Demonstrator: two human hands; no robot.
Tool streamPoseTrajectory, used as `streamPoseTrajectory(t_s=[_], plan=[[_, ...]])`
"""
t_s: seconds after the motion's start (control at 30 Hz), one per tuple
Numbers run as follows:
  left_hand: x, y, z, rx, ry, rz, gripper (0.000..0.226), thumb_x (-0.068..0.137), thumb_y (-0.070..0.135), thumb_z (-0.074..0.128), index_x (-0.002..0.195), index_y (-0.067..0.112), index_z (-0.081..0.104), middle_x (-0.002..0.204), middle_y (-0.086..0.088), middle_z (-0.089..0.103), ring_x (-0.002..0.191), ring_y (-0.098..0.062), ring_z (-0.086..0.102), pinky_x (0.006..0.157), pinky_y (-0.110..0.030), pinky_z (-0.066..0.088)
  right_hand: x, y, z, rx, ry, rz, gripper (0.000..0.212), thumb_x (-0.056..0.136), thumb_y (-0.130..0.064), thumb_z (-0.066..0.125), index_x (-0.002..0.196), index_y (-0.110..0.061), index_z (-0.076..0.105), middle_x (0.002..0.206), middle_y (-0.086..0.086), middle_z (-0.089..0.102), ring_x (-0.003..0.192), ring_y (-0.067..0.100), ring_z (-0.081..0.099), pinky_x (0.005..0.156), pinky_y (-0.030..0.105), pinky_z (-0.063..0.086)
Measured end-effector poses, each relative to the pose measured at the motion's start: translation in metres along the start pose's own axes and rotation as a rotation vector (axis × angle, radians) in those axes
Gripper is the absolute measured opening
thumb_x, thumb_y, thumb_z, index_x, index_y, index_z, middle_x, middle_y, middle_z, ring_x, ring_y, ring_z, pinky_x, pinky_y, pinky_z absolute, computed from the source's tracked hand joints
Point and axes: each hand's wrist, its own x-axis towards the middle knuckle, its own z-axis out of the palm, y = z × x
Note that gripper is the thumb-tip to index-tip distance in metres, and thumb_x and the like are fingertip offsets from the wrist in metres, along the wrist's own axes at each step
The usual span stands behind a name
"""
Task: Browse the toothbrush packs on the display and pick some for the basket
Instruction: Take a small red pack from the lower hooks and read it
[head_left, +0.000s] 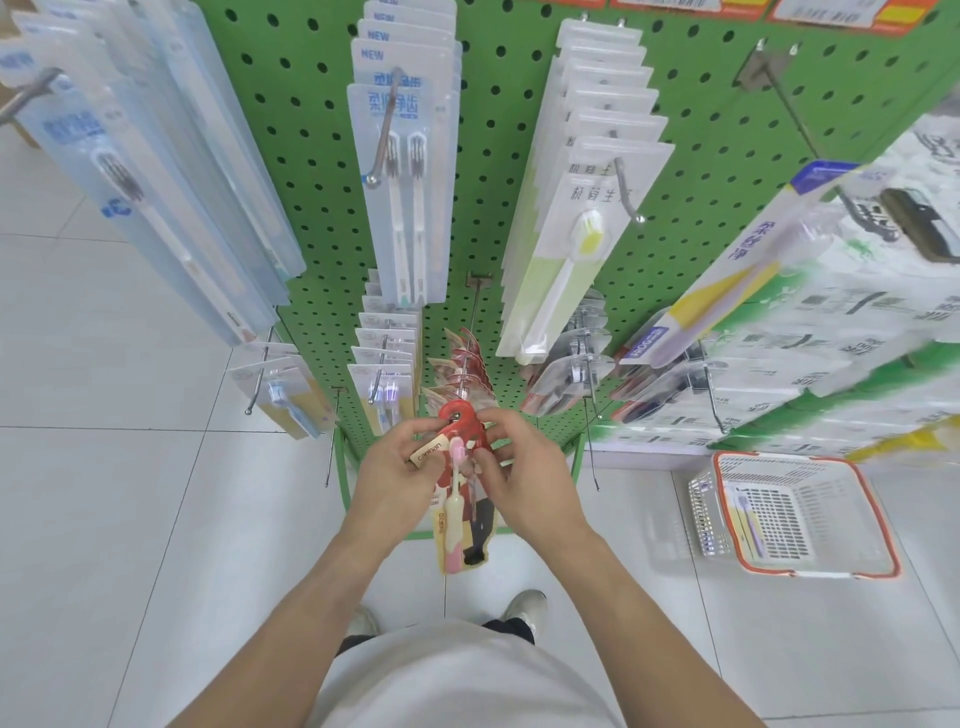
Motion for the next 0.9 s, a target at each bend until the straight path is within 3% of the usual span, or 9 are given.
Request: streamPoseTrajectory(t_s=[0.1, 0.27, 0.43, 0.53, 0.6, 0.7, 0.8, 0.9], plan=[[0.002, -0.001, 0.001, 0.011, 0.032, -0.008, 0.033, 0.092, -0.001, 0.063, 0.106, 0.029, 0.068, 0.092, 0.003, 0.077, 0.068, -0.015, 0.073, 0.066, -0.026, 0.058, 0.008, -0.001, 0.001, 0.022, -0.021, 0.05, 0.025, 0.093, -0.018, 0.069, 0.112, -0.028, 0.057, 0.087, -0.019, 0.064, 0.077, 0.005, 0.067, 0.074, 0.036, 0.058], [0.008, -0.01, 0.001, 0.002, 0.079, -0.026, 0.033, 0.091, 0.003, 0.065, 0.106, 0.032, 0.063, 0.093, -0.001, 0.077, 0.081, -0.02, 0.074, 0.082, -0.038, 0.058, 0.013, -0.004, 0.004, 0.106, 0.014, 0.092, 0.026, 0.09, -0.023, 0.075, 0.11, -0.02, 0.059, 0.088, -0.019, 0.066, 0.083, 0.006, 0.071, 0.077, 0.023, 0.056], [0.008, -0.012, 0.002, 0.024, 0.107, 0.024, 0.033, 0.091, 0.002, 0.066, 0.099, 0.034, 0.06, 0.09, 0.002, 0.075, 0.079, -0.022, 0.073, 0.075, -0.034, 0.057, 0.012, -0.003, 0.013, 0.176, 0.084, 0.117, 0.024, 0.089, -0.016, 0.076, 0.101, -0.021, 0.056, 0.088, -0.014, 0.071, 0.085, -0.001, 0.069, 0.073, 0.019, 0.056], [0.008, -0.014, 0.004, 0.04, 0.122, 0.067, 0.032, 0.093, 0.0, 0.065, 0.095, 0.031, 0.058, 0.093, 0.005, 0.073, 0.078, -0.01, 0.07, 0.073, -0.022, 0.056, 0.011, 0.002, 0.016, 0.155, 0.122, 0.108, 0.023, 0.089, -0.014, 0.076, 0.098, -0.024, 0.056, 0.086, -0.015, 0.068, 0.084, -0.003, 0.065, 0.071, 0.013, 0.051], [0.009, -0.016, 0.007, 0.086, 0.113, 0.106, 0.03, 0.093, 0.002, 0.066, 0.094, 0.032, 0.058, 0.095, 0.01, 0.071, 0.082, 0.003, 0.067, 0.078, -0.021, 0.054, 0.01, 0.004, 0.015, 0.143, 0.122, 0.096, 0.02, 0.091, -0.012, 0.073, 0.103, -0.023, 0.061, 0.085, -0.018, 0.066, 0.083, -0.007, 0.062, 0.07, 0.007, 0.045], [0.008, -0.019, 0.01, 0.15, 0.09, 0.146, 0.024, 0.094, 0.005, 0.066, 0.1, 0.028, 0.061, 0.096, 0.017, 0.07, 0.087, 0.01, 0.064, 0.081, -0.024, 0.054, 0.008, 0.006, 0.013, 0.139, 0.11, 0.081, 0.025, 0.093, -0.008, 0.068, 0.113, -0.022, 0.066, 0.083, -0.019, 0.065, 0.082, -0.008, 0.061, 0.07, 0.006, 0.044], [0.008, -0.021, 0.011, 0.187, 0.109, 0.177, 0.024, 0.094, 0.008, 0.065, 0.105, 0.029, 0.061, 0.099, 0.017, 0.07, 0.09, 0.001, 0.067, 0.083, -0.035, 0.058, 0.008, 0.007, 0.013, 0.143, 0.101, 0.087, 0.026, 0.093, -0.009, 0.068, 0.115, -0.022, 0.066, 0.086, -0.017, 0.067, 0.084, -0.003, 0.063, 0.072, 0.016, 0.051], [0.007, -0.02, 0.011, 0.219, 0.117, 0.206, 0.03, 0.095, 0.006, 0.063, 0.105, 0.034, 0.059, 0.102, 0.015, 0.07, 0.093, -0.009, 0.069, 0.086, -0.039, 0.057, 0.009, 0.005, 0.014, 0.153, 0.112, 0.097, 0.018, 0.092, -0.01, 0.07, 0.102, -0.024, 0.065, 0.088, -0.018, 0.068, 0.087, -0.003, 0.063, 0.073, 0.018, 0.051]])
